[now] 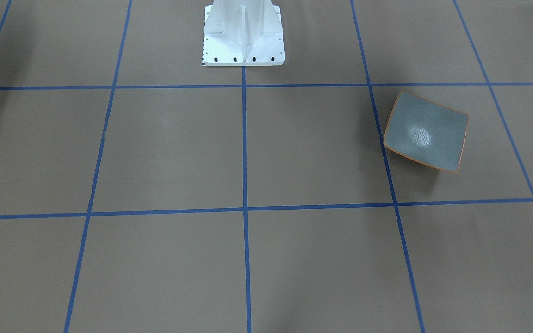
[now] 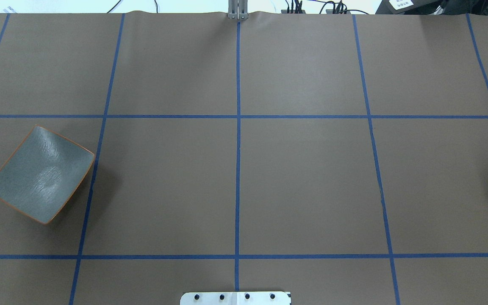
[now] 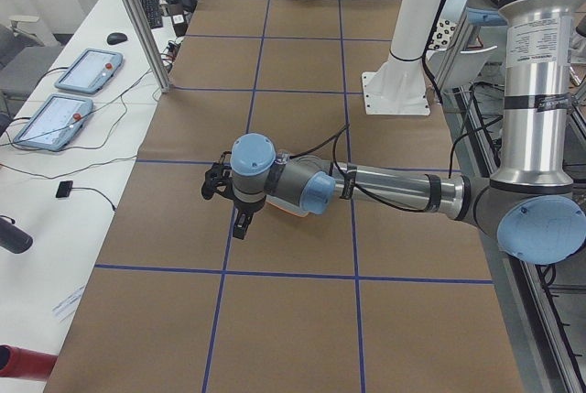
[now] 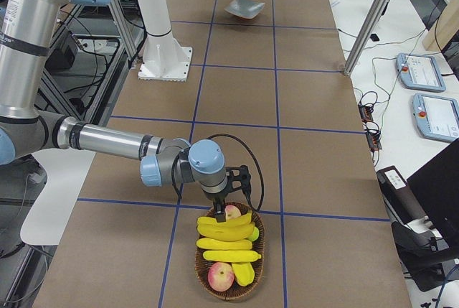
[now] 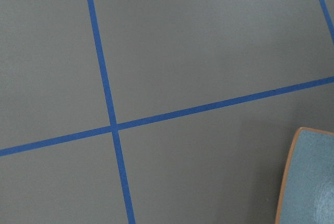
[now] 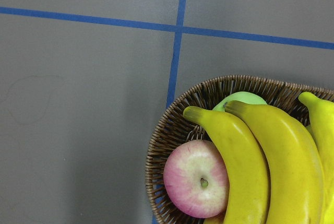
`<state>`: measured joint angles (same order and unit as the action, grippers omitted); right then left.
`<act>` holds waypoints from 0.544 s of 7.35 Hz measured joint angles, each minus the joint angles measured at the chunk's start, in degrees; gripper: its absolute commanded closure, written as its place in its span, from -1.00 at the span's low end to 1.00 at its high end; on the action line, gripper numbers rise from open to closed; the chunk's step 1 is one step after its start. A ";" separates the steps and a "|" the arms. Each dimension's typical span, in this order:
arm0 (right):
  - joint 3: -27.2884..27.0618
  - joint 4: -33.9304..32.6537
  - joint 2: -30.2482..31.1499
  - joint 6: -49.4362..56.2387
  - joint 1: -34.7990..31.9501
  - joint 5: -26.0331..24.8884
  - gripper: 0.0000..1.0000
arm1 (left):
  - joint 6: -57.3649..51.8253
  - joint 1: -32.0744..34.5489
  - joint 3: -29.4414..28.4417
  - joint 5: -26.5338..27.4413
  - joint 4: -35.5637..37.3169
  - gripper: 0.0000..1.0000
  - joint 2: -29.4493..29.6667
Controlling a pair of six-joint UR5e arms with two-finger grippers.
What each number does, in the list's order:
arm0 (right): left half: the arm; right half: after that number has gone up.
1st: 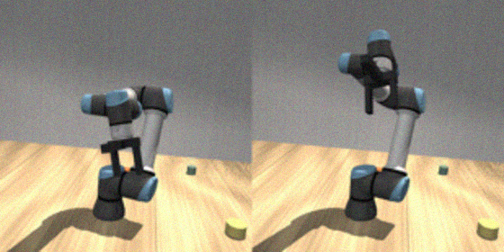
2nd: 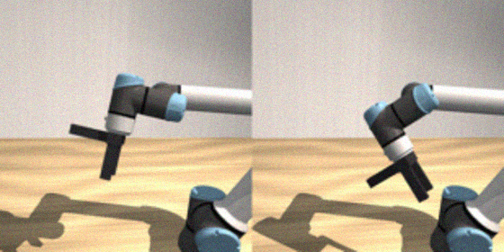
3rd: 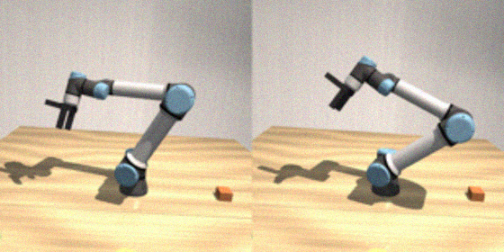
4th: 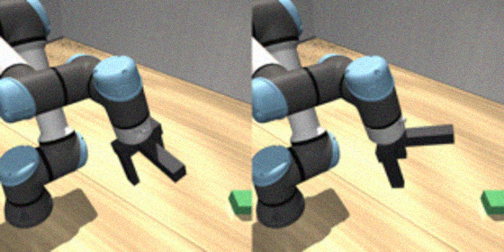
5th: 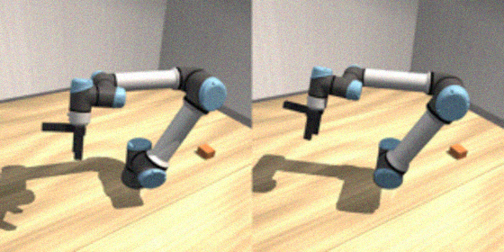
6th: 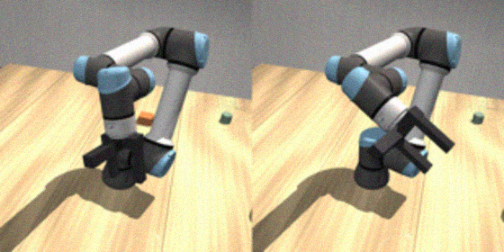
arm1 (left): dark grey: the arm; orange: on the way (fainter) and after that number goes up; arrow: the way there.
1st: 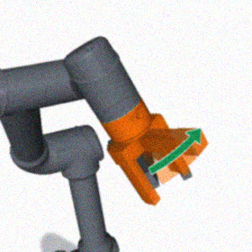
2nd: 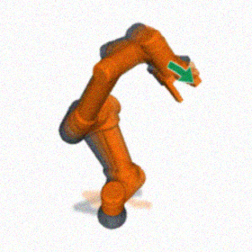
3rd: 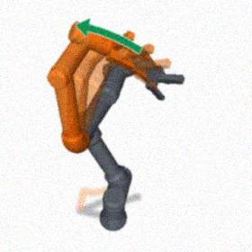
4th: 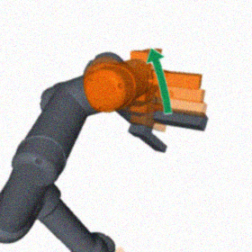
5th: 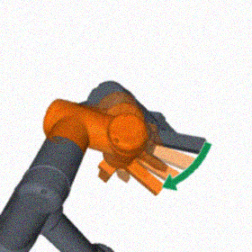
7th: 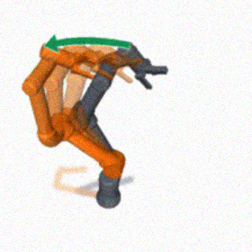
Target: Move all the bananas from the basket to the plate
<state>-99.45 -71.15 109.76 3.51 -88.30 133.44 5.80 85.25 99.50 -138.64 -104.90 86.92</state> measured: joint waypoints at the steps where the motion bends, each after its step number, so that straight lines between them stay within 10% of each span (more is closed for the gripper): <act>1: 2.56 0.01 -0.39 3.67 -0.07 0.01 -0.98 | 0.00 0.00 0.00 -0.02 -0.48 -1.00 0.00; 4: 6.60 -0.05 -1.59 8.88 -2.80 -0.16 -0.90 | 0.05 0.00 0.05 0.03 -1.42 -1.00 0.00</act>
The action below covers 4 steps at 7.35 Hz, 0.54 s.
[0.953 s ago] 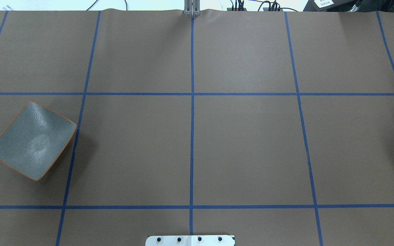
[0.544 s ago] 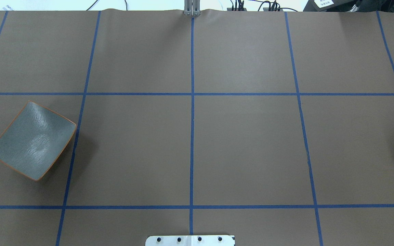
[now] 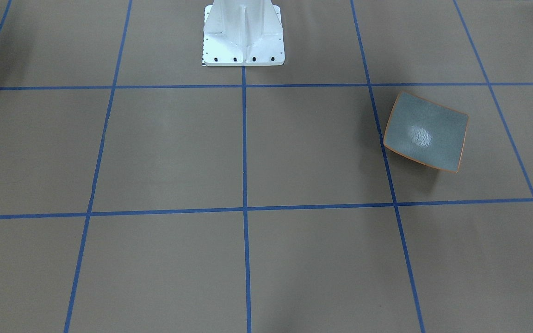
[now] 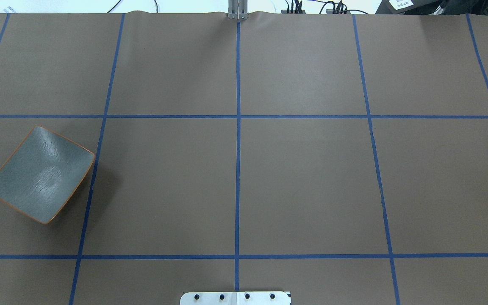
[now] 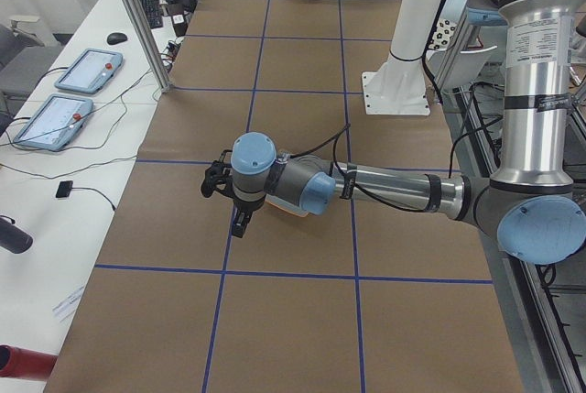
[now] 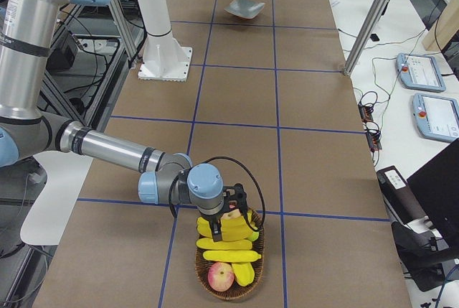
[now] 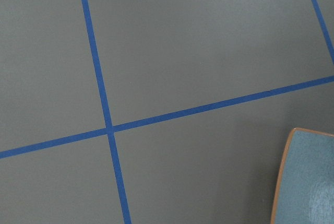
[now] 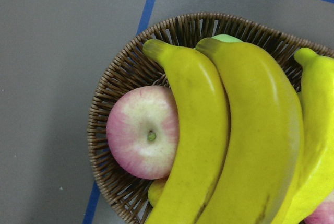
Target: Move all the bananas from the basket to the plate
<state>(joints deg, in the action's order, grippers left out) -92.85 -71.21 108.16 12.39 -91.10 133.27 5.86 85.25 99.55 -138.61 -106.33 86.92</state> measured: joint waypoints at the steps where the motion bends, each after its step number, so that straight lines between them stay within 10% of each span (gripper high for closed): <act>1: 1.12 -0.02 -0.35 -0.13 -0.67 -0.02 -0.91 | 0.02 0.00 0.02 0.00 -0.26 -1.00 0.00; 4: 6.30 0.01 -2.53 -3.60 -1.21 3.59 -0.77 | 0.02 0.00 0.03 0.01 -0.45 -1.00 0.00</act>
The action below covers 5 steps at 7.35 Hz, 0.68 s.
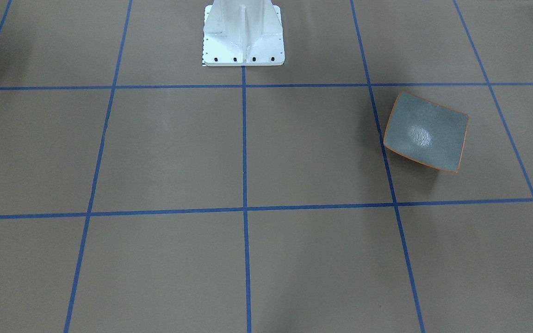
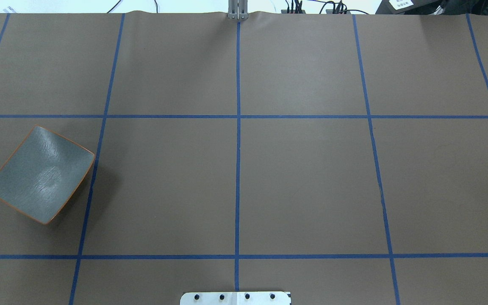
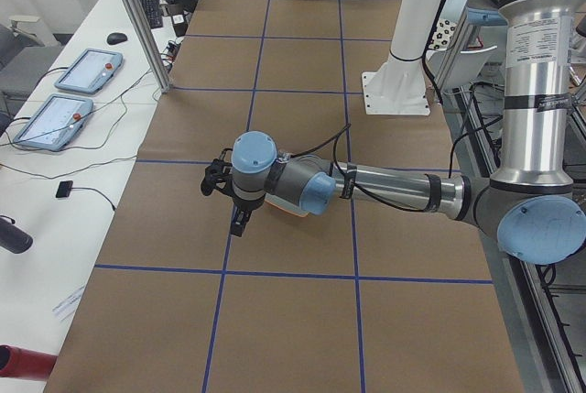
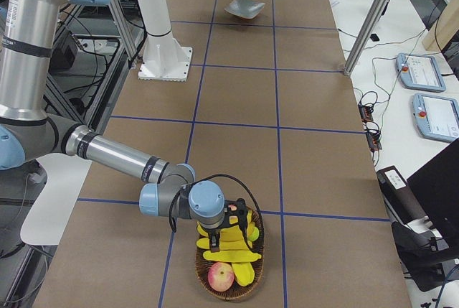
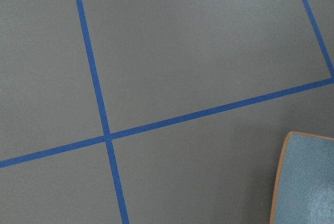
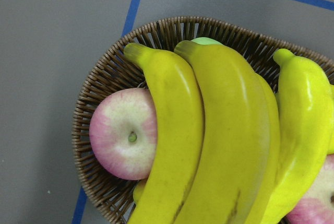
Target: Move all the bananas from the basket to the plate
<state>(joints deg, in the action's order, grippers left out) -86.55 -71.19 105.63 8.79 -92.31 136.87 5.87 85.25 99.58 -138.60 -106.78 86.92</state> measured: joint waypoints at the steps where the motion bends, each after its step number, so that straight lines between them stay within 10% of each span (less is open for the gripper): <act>1: 0.66 0.00 -0.34 -0.76 -0.14 0.73 -0.49 | -0.04 0.00 0.00 0.02 -0.01 -1.00 0.00; 3: 1.47 0.00 -0.53 -1.45 -0.32 1.41 0.66 | -0.05 0.00 0.06 0.08 -0.01 -1.00 0.00; 5: 1.62 0.02 -0.70 -1.33 -1.13 1.78 0.86 | 0.03 0.00 0.37 0.07 -0.01 -1.00 0.00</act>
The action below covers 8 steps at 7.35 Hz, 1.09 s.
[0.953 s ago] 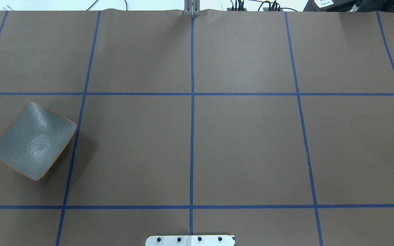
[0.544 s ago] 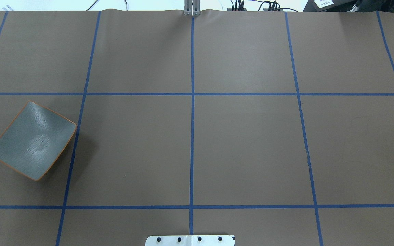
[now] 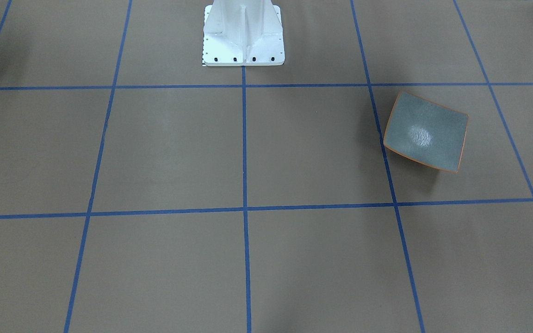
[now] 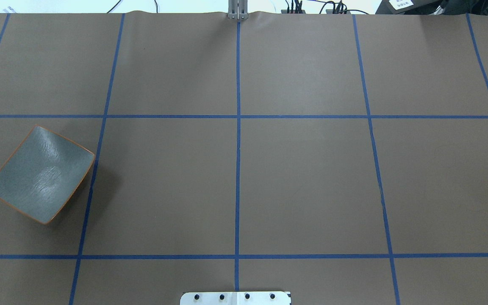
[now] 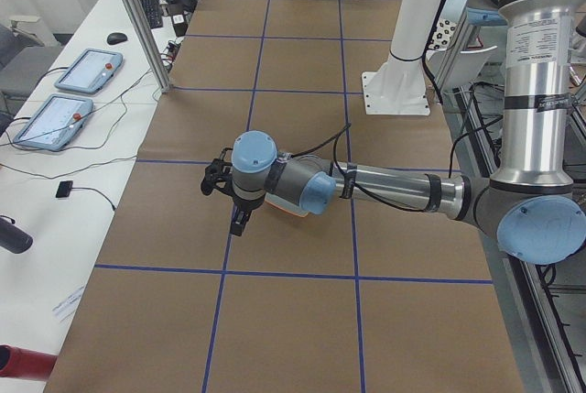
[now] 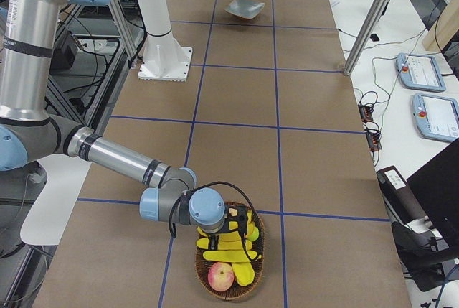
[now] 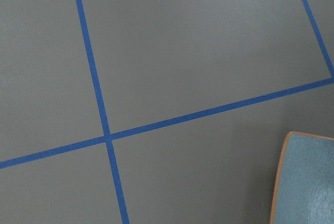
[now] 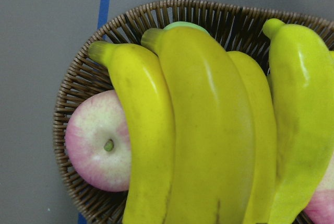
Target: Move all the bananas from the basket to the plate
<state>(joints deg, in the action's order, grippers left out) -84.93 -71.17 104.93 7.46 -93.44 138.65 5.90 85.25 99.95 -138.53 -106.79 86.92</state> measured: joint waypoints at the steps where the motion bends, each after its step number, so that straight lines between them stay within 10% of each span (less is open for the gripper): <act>1: -0.09 0.04 -0.22 0.26 -0.76 0.27 1.00 | 0.04 0.00 0.19 -0.04 0.00 -1.00 0.00; 8: -3.10 -0.28 -1.52 1.34 -7.05 2.97 1.00 | 0.56 0.00 0.60 -0.16 -0.12 -1.00 0.01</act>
<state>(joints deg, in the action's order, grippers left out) -88.03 -71.45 103.41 8.80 -100.49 141.62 6.46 85.25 100.55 -138.69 -106.90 86.94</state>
